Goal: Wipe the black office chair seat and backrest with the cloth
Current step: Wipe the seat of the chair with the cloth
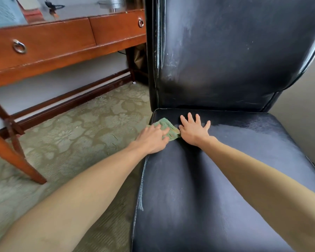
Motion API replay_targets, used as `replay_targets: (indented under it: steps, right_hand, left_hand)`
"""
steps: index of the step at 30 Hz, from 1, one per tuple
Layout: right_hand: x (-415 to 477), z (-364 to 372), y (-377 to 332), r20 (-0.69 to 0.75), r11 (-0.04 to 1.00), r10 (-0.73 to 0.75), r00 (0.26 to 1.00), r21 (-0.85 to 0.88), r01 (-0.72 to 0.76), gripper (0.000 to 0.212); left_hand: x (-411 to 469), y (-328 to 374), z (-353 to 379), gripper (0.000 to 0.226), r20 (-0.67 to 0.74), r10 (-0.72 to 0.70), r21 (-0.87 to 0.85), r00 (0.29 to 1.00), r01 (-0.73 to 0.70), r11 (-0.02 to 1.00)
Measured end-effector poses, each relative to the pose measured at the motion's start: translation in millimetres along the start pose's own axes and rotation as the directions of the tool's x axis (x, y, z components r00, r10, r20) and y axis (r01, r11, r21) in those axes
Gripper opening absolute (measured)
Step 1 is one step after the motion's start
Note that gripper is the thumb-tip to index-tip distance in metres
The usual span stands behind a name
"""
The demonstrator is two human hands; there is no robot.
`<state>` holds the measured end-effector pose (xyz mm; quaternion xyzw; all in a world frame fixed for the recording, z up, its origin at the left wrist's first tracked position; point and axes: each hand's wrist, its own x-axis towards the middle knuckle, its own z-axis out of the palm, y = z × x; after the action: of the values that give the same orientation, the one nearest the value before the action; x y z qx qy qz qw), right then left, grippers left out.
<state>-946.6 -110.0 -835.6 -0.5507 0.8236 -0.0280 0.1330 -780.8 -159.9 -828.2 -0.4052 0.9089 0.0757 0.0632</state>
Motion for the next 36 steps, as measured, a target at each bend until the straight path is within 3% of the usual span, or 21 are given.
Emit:
replay_targets:
  steps: [8, 15, 30, 36]
  right_hand:
    - [-7, 8, 4, -0.009, 0.996, -0.063, 0.998, -0.066, 0.062, 0.052]
    - [2, 9, 10, -0.028, 0.999, -0.023, 0.999, -0.041, 0.022, 0.053]
    - [6, 7, 17, -0.029, 1.0, -0.008, 1.0, 0.0, 0.008, 0.052]
    - [-3, 8, 15, -0.036, 0.998, -0.068, 0.997, -0.018, 0.067, 0.051]
  left_hand:
    - [21, 0, -14, 0.06, 0.089, -0.054, -0.078, 0.995, 0.061, 0.995]
    - [60, -4, -28, 0.064, 0.202, -0.021, -0.108, 0.979, 0.044, 0.993]
    - [69, 2, -12, 0.058, 0.123, 0.142, -0.032, 0.982, -0.139, 0.99]
    - [45, -2, -14, 0.058, 0.107, 0.124, -0.149, 0.986, -0.107, 0.983]
